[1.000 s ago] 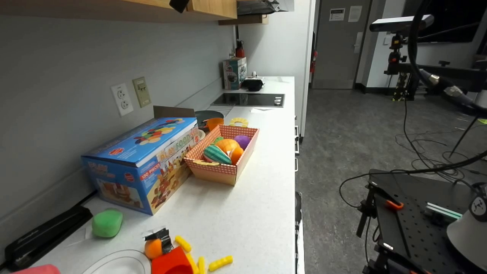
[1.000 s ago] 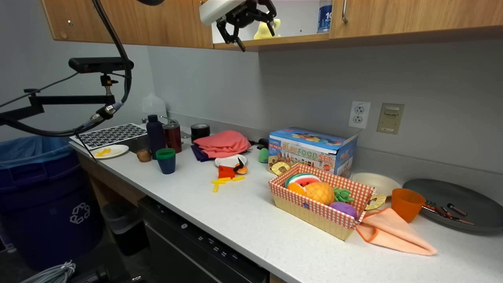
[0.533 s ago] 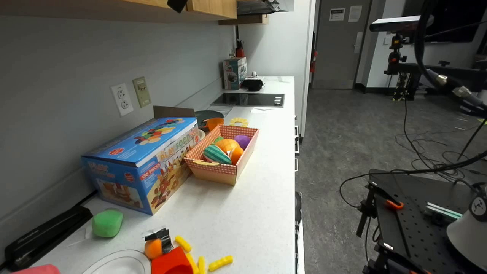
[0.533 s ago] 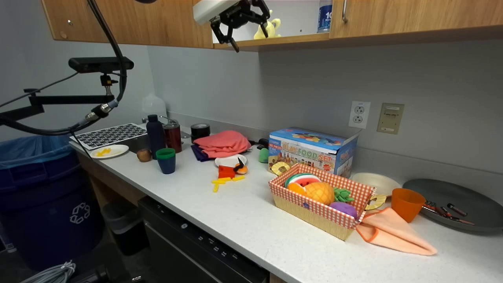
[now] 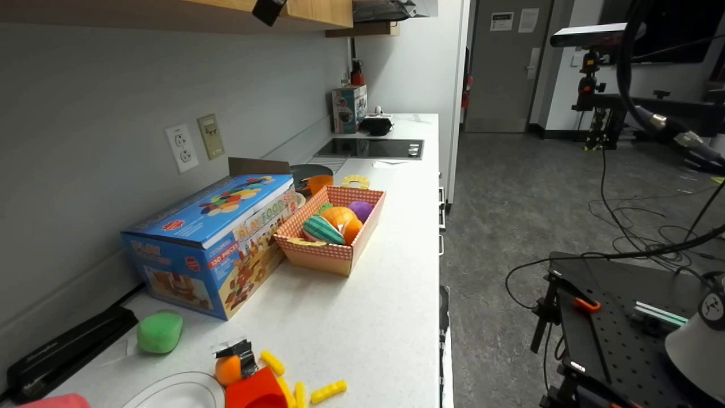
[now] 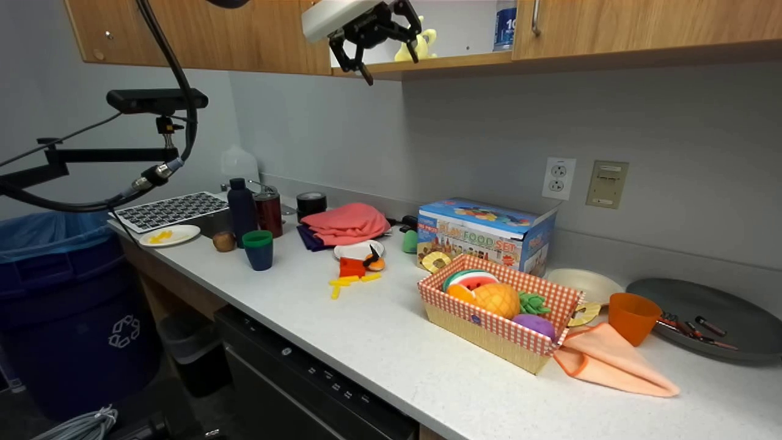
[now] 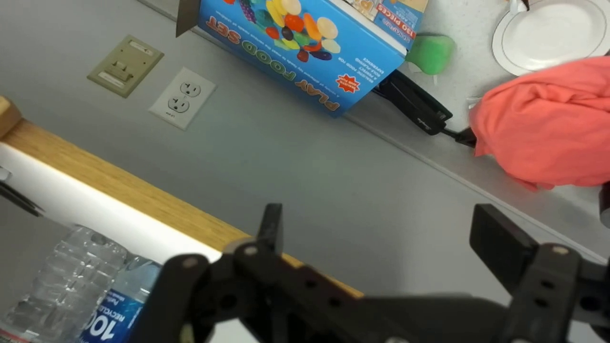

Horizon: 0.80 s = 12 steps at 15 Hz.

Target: Pick up the banana plush toy from the basket and put it inside the open upper cabinet

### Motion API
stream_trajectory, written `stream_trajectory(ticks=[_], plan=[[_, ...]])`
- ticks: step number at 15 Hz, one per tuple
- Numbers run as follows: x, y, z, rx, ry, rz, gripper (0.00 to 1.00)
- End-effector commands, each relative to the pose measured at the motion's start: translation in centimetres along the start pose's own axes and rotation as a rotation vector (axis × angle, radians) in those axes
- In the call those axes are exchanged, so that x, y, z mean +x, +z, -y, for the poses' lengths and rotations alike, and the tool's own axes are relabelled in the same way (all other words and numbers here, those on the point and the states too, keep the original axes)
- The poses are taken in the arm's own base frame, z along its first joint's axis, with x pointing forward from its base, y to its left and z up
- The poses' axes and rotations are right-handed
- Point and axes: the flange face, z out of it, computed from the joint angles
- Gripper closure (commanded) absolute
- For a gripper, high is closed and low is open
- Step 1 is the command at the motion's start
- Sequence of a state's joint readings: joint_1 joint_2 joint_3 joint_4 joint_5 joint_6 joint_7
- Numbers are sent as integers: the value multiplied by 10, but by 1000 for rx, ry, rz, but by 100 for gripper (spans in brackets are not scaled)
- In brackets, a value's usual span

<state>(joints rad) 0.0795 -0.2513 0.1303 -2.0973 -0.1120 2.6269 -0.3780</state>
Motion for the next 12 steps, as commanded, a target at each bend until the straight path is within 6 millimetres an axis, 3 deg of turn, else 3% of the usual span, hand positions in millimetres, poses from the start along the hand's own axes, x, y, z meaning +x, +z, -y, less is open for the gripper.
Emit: stream_trajectory(ticks=[1, 9, 10, 12], plan=[[-21, -14, -8, -15, 9, 15, 0], [-64, -7, -18, -29, 74, 102, 0], [-93, 38, -24, -26, 75, 118, 0], [-112, 61, -28, -17, 92, 150, 0]])
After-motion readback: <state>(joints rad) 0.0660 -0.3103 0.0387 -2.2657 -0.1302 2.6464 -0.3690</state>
